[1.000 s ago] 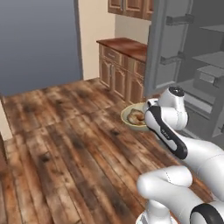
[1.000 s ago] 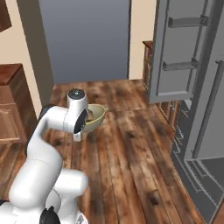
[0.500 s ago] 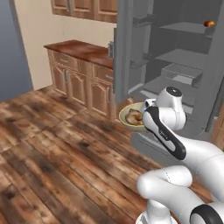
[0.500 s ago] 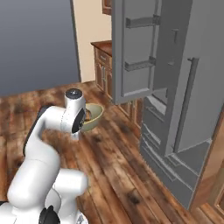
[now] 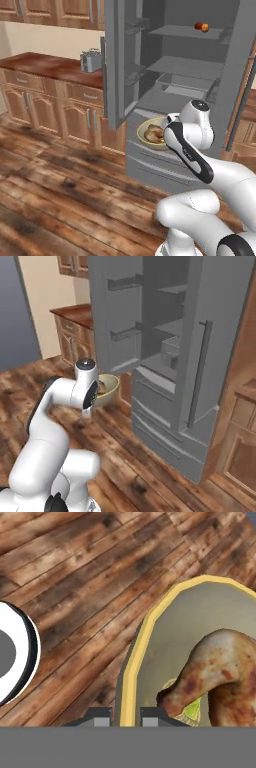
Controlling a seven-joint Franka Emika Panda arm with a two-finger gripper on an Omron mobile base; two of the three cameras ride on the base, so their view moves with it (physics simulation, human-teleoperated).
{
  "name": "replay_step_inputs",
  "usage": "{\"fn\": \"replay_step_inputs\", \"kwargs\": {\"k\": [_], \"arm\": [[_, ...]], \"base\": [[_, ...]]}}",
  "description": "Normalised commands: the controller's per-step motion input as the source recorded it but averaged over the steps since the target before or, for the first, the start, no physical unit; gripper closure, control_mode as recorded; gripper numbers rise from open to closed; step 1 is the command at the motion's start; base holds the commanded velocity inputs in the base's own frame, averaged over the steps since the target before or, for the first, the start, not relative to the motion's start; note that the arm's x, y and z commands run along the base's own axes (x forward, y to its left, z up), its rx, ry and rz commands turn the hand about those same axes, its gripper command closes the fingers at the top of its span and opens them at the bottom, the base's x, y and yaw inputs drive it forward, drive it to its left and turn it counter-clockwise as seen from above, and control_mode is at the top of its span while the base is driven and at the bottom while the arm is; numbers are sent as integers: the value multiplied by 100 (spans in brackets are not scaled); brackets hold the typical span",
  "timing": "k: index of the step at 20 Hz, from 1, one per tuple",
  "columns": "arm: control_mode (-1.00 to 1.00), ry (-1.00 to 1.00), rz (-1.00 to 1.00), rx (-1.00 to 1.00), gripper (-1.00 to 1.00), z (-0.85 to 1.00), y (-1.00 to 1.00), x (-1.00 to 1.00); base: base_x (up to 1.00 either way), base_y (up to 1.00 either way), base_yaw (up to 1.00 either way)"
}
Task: Pick the chicken drumstick and lemon wedge from their plates and place them in the bowl. Then put the bowl in the fridge.
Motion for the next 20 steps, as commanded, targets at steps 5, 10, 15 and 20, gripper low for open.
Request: {"fn": "replay_step_inputs", "kwargs": {"k": [5,10,15,20], "arm": [[100,0,0,0,100,0,0,0],[100,0,0,0,100,0,0,0],[100,0,0,0,100,0,0,0],[100,0,0,0,100,0,0,0]], "base": [[63,33,-43],[64,34,-42],[62,35,-43],[60,35,-46]]}}
